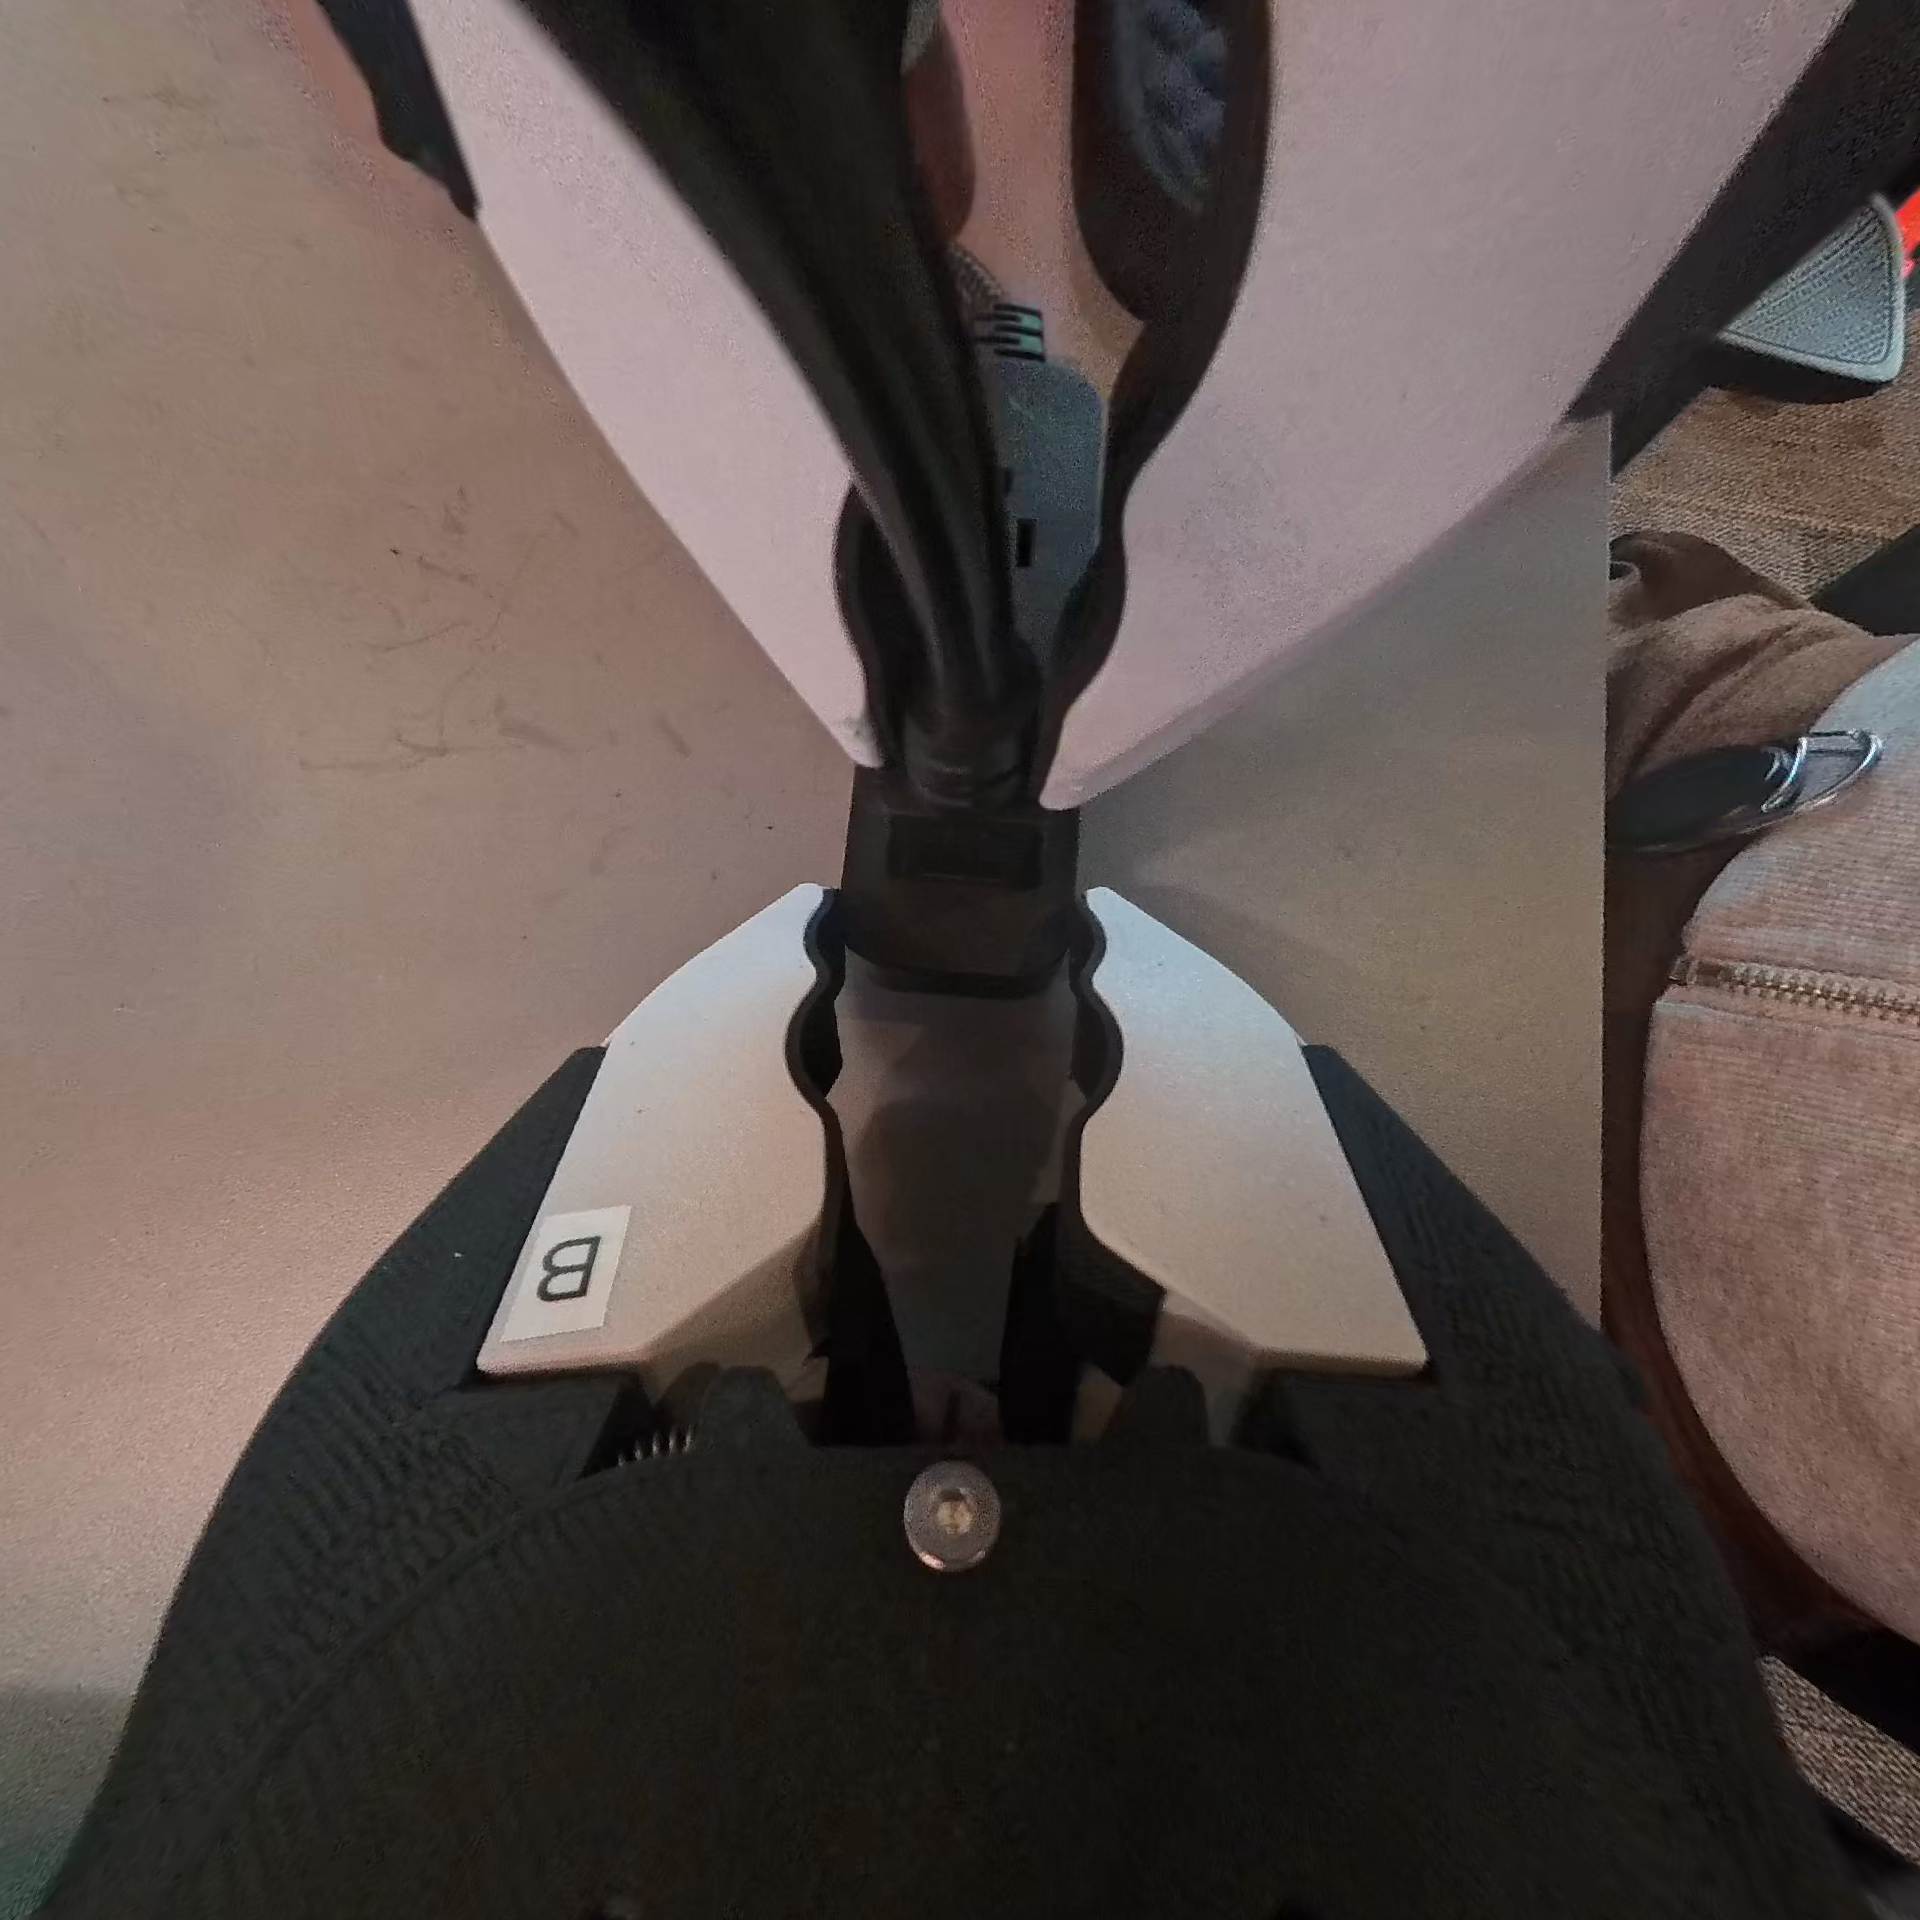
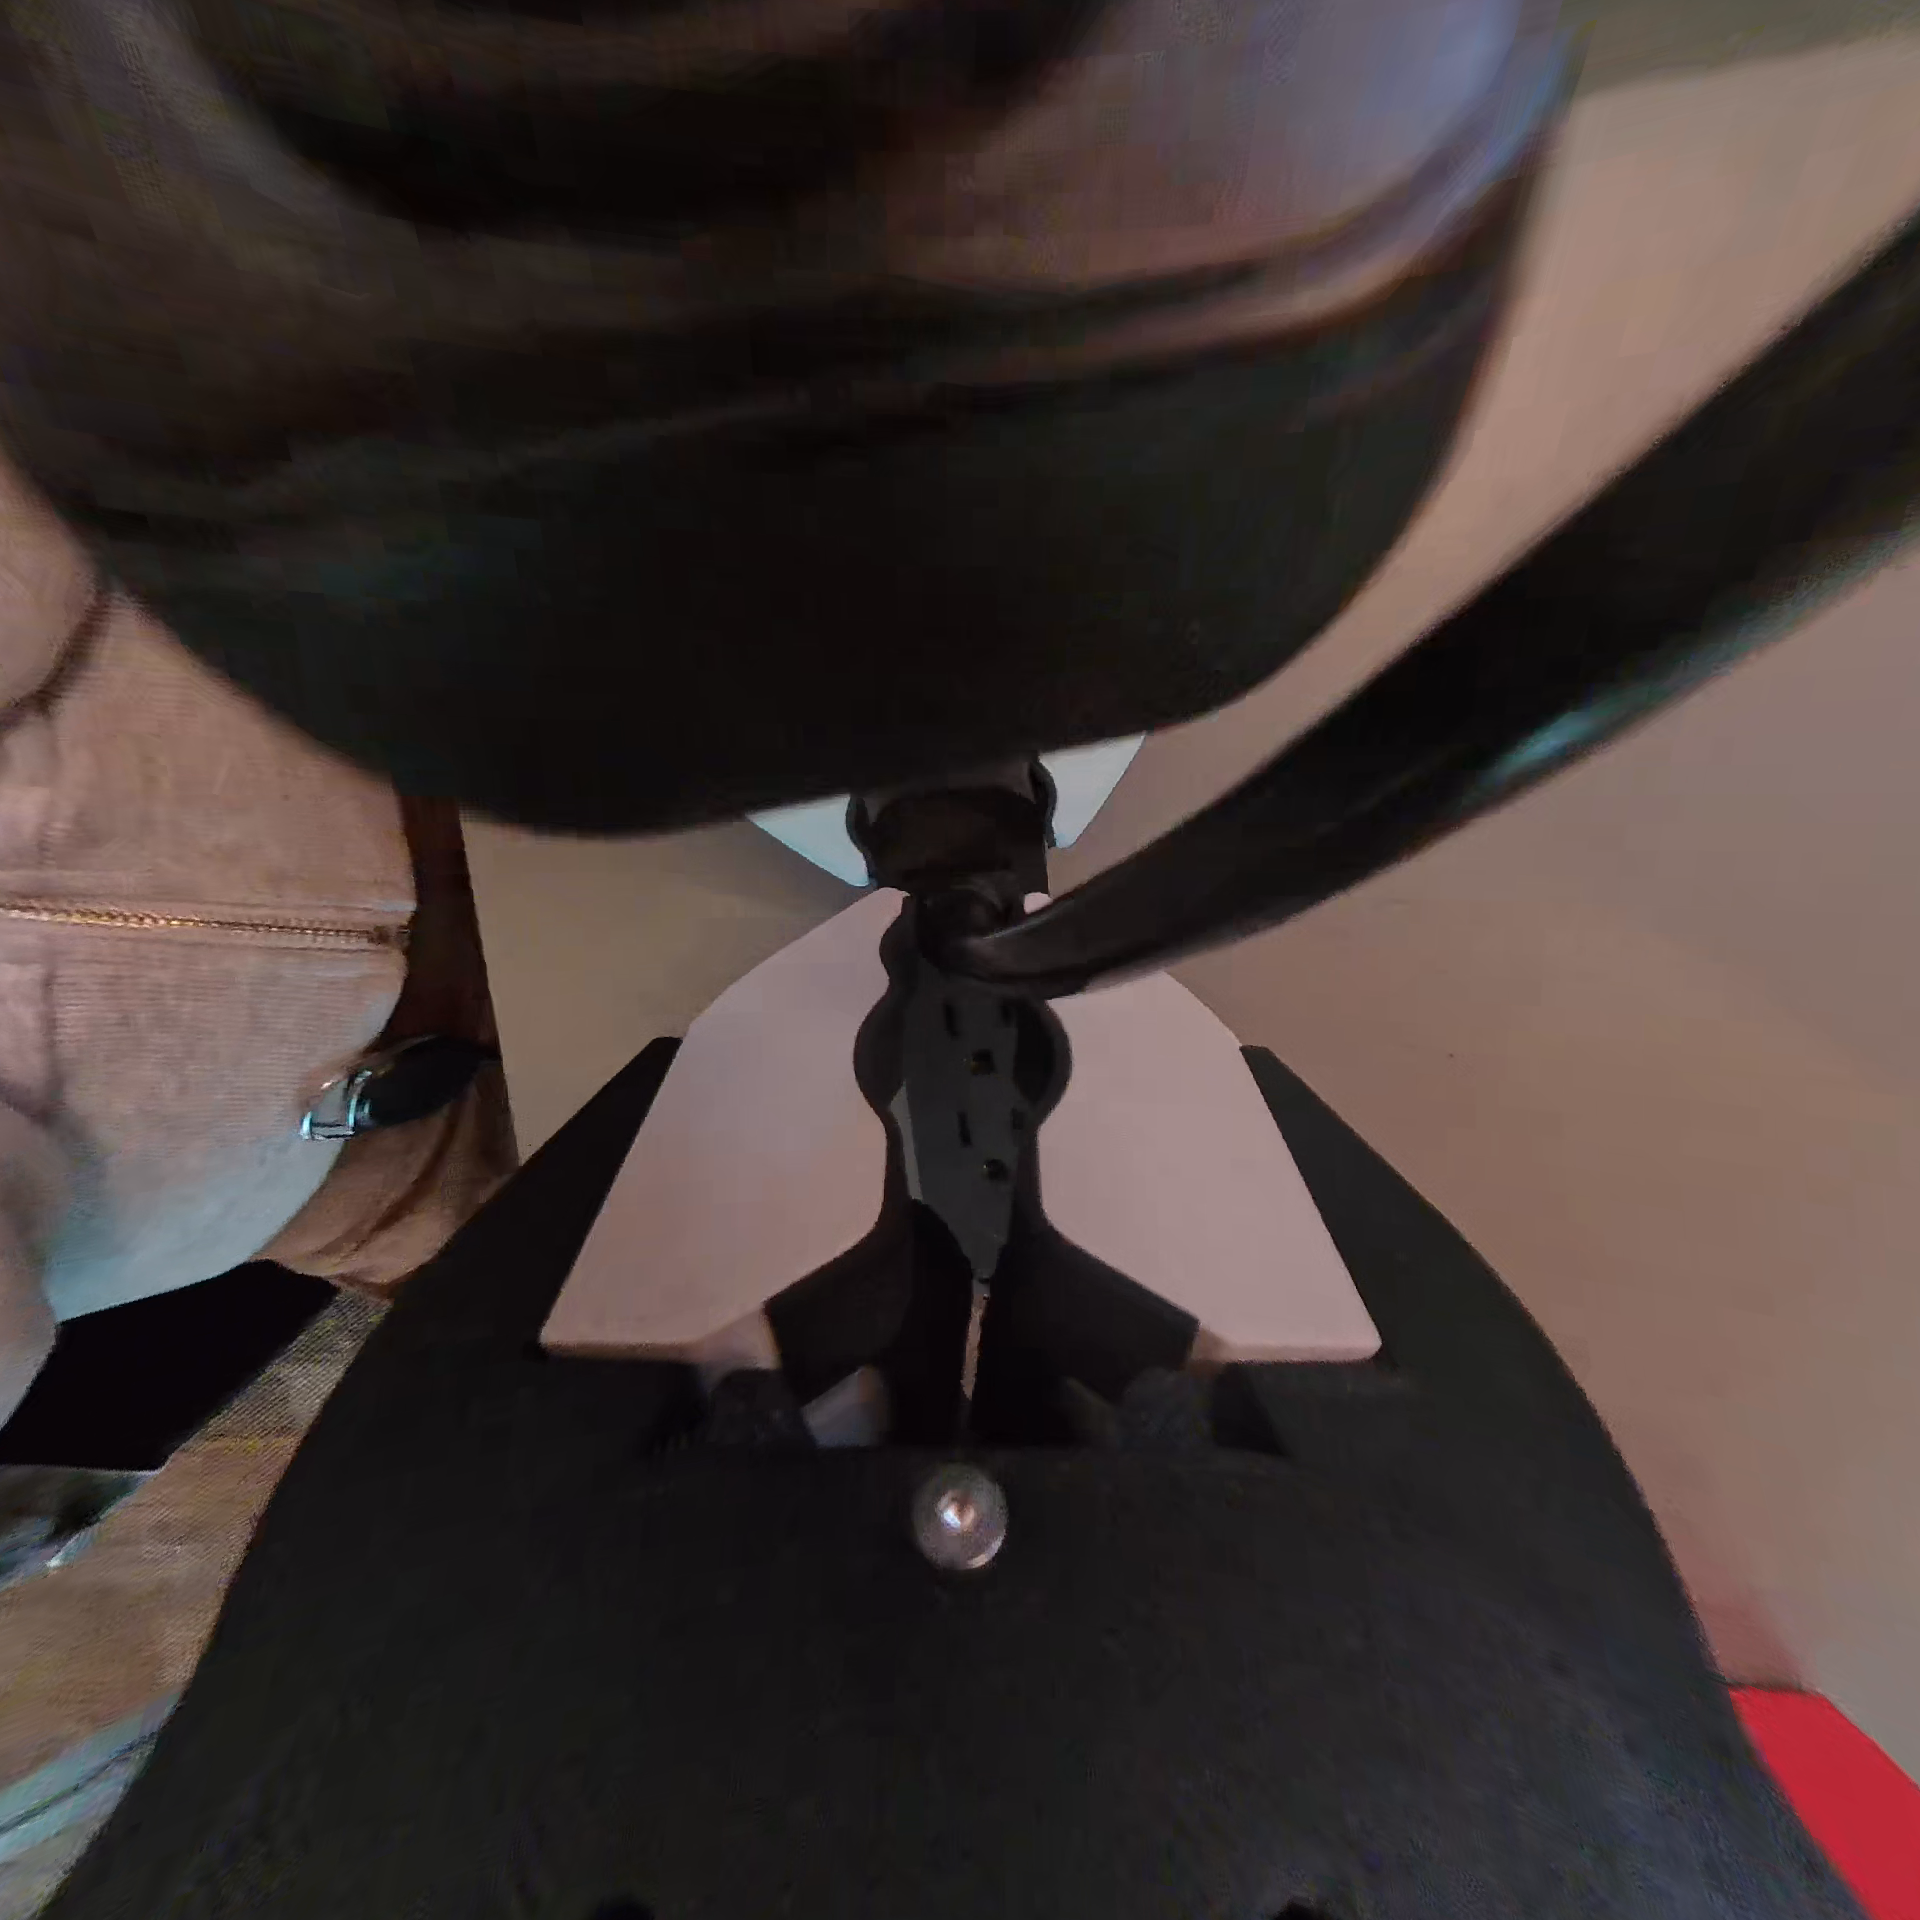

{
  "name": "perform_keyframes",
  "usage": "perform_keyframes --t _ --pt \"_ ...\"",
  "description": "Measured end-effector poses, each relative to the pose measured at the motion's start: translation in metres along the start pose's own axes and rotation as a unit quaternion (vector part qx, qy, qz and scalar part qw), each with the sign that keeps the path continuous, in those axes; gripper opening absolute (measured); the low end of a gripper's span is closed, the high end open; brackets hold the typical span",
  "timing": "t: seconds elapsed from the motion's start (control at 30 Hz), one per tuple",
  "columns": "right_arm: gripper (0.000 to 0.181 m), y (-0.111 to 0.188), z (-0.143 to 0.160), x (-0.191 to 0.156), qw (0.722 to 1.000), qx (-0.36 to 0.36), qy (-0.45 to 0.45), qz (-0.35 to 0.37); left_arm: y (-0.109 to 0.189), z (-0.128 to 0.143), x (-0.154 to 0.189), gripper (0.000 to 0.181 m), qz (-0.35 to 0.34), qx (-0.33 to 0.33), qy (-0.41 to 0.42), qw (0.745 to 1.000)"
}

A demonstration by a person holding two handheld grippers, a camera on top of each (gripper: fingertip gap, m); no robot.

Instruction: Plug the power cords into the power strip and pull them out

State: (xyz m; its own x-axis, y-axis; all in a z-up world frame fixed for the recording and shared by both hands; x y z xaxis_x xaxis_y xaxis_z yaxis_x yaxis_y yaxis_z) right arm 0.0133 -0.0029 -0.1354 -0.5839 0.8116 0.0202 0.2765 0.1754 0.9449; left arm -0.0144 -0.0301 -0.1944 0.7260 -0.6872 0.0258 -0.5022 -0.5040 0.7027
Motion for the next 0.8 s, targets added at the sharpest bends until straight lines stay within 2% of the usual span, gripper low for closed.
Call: perform_keyframes --t 0.03,0.1,0.17,0.3,0.37,0.47,0.53,0.57,0.63,0.73,0.8 --pt "0.017 0.0 0.001 0.001 1.0 0.012 -0.008 -0.007 0.0 0.0 0.0 0.041 0.0 0.0 0.0 1.0" --pt "0.018 -0.001 0.0 0.004 0.999 0.011 -0.021 -0.023 0.0 0.0 0.0 0.041 0.001 0.0 0.001 1.0" --pt "0.017 -0.001 -0.003 0.001 1.0 -0.006 0.001 -0.002 0.001 0.001 -0.001 0.041 0.001 0.001 0.004 1.0" --pt "0.017 -0.001 -0.001 0.002 1.0 0.027 -0.004 -0.009 0.001 0.001 -0.001 0.041 0.002 0.001 0.005 1.0" --pt "0.017 -0.001 0.002 0.001 0.997 0.077 0.011 -0.003 0.002 0.002 -0.001 0.041 0.001 0.002 0.005 1.0" --pt "0.02 -0.001 0.015 -0.002 0.981 0.196 0.012 0.001 0.001 0.001 0.001 0.042 0.004 0.002 0.0 1.0" --pt "0.059 -0.001 0.038 -0.007 0.976 0.218 -0.004 -0.026 0.002 0.001 -0.001 0.041 0.004 0.003 0.006 1.0" --pt "0.071 -0.003 0.05 -0.003 0.975 0.222 -0.02 -0.014 0.001 0.001 -0.001 0.041 0.004 0.002 0.006 1.0" --pt "0.08 -0.006 0.071 0.003 0.97 0.242 -0.021 0.022 0.001 0.001 0.0 0.042 0.0 0.003 0.0 1.0" --pt "0.063 -0.012 0.086 0.003 0.953 0.3 -0.037 0.015 0.002 0.001 0.0 0.041 -0.002 0.004 -0.003 1.0" --pt "0.061 -0.008 0.087 0.004 0.949 0.312 -0.042 0.03 0.002 0.001 0.0 0.042 -0.006 0.005 -0.007 1.0"
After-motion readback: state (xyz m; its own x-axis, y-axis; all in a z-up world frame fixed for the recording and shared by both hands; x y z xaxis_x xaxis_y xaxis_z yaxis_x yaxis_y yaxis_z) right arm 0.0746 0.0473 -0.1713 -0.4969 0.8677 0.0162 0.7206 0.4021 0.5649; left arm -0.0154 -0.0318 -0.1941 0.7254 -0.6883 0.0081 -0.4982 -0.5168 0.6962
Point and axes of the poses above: each gripper's, where its closed fingertips meet, y back along the fingers, z out of its underside, x = y × z across the jaws, the point moved 4 cm from there along y, back along the fingers, and after that the axes turned 1 degree about z, right-handed, at the moved point
